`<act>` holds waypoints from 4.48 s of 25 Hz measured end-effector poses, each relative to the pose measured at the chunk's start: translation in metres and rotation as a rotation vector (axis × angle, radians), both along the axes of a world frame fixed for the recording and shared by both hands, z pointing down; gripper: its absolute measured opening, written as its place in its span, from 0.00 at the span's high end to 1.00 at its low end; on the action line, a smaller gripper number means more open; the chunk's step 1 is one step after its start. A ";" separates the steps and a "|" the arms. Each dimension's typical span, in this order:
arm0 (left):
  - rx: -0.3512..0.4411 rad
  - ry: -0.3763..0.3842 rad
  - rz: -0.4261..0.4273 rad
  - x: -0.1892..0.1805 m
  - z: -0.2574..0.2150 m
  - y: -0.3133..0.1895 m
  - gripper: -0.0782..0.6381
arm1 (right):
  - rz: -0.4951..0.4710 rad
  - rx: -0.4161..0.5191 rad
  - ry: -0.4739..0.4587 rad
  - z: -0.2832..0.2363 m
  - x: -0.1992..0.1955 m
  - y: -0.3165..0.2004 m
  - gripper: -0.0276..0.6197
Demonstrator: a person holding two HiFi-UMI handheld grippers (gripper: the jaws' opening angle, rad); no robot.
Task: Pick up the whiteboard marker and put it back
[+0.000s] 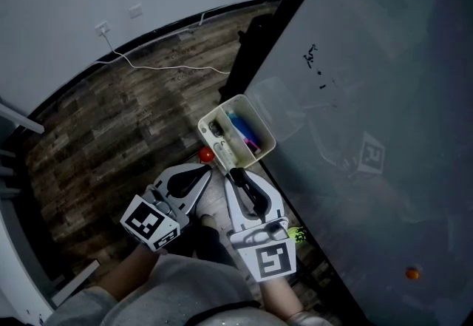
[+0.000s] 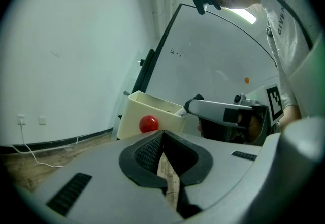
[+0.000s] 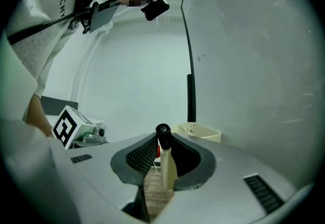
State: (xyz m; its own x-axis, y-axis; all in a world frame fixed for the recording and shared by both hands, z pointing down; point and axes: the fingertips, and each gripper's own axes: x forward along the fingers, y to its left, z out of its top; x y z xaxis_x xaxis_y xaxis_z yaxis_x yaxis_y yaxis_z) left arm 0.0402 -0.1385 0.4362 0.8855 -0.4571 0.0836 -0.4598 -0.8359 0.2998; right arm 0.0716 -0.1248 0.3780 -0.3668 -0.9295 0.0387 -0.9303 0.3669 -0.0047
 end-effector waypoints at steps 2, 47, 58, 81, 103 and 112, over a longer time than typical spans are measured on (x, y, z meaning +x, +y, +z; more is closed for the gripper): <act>0.001 -0.001 -0.002 -0.001 0.000 0.000 0.87 | 0.002 -0.002 -0.001 -0.001 0.001 -0.001 0.82; 0.008 0.031 -0.005 -0.006 -0.020 0.004 0.87 | -0.015 0.064 -0.045 -0.050 0.011 -0.013 0.82; -0.018 0.046 0.046 0.001 -0.023 0.010 0.87 | -0.024 0.088 -0.042 -0.068 0.011 -0.013 0.82; -0.011 0.051 0.093 0.008 -0.031 0.012 0.87 | -0.072 0.114 -0.037 -0.090 0.007 -0.006 0.82; -0.003 0.062 0.078 0.006 -0.033 0.008 0.87 | -0.122 0.150 -0.059 -0.110 0.004 -0.005 0.82; 0.003 0.075 0.082 0.007 -0.032 0.008 0.87 | -0.117 0.146 -0.056 -0.111 0.010 -0.006 0.82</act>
